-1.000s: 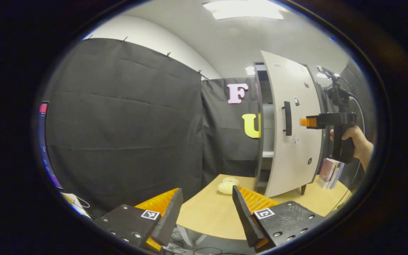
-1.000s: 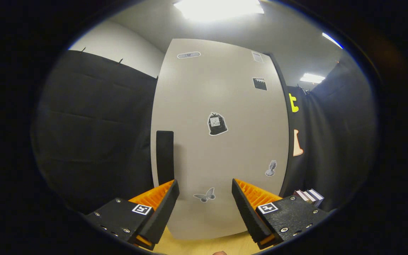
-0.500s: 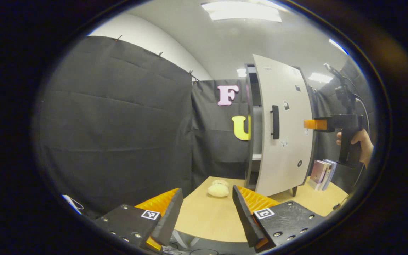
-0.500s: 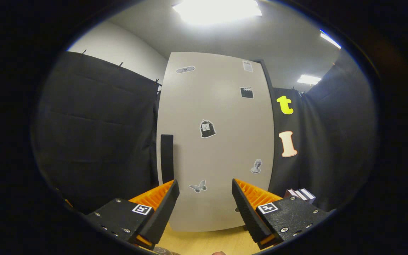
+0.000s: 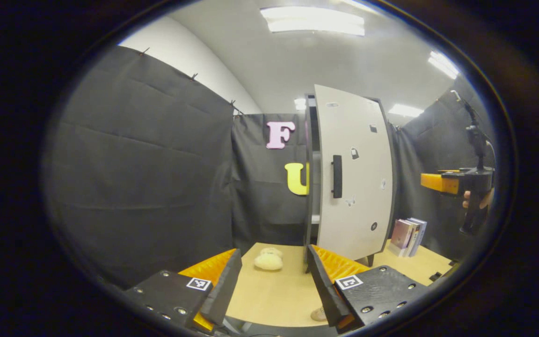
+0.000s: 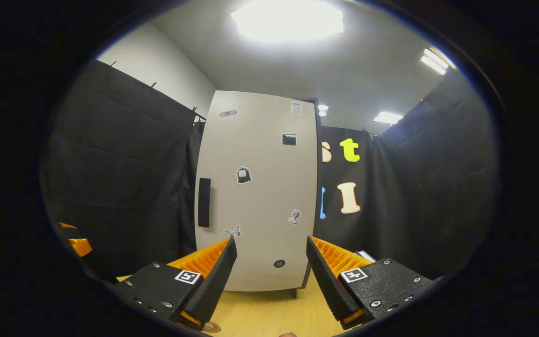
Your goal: Open the cabinet door with the right hand, grasp the bottle in the cabinet with the left hand and place it on the coaster, then close the cabinet door with the right hand.
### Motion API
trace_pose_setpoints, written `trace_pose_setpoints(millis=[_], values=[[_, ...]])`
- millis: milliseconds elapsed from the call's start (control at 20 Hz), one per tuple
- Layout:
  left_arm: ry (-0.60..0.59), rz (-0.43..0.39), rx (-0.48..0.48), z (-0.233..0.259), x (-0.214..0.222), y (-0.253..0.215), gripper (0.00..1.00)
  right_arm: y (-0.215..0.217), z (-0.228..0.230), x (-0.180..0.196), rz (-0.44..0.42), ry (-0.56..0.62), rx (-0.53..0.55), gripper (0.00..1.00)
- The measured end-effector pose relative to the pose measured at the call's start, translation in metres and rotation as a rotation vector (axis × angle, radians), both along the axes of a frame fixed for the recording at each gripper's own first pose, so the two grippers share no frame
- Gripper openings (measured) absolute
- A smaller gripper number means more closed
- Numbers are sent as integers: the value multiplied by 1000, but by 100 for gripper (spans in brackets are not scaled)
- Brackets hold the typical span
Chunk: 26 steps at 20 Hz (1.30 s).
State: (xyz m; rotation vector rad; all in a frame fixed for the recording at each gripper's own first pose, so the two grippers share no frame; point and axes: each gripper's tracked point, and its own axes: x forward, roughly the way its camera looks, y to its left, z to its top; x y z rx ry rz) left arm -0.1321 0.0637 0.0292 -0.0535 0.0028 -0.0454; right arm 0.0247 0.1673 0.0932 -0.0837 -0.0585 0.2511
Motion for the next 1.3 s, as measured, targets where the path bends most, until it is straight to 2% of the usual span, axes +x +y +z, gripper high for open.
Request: trace_pose_setpoints(millis=[650,1000,1300], values=[[-47,-106,51,19,-18,-43,80,-82,-34,-78,-128,29,34,93],[-60,-129,65,24,-23,-64,80,-114,-44,-98,-167,23,84,93],[-66,-126,84,25,-24,-74,80,-136,-45,-101,-203,32,102,93]])
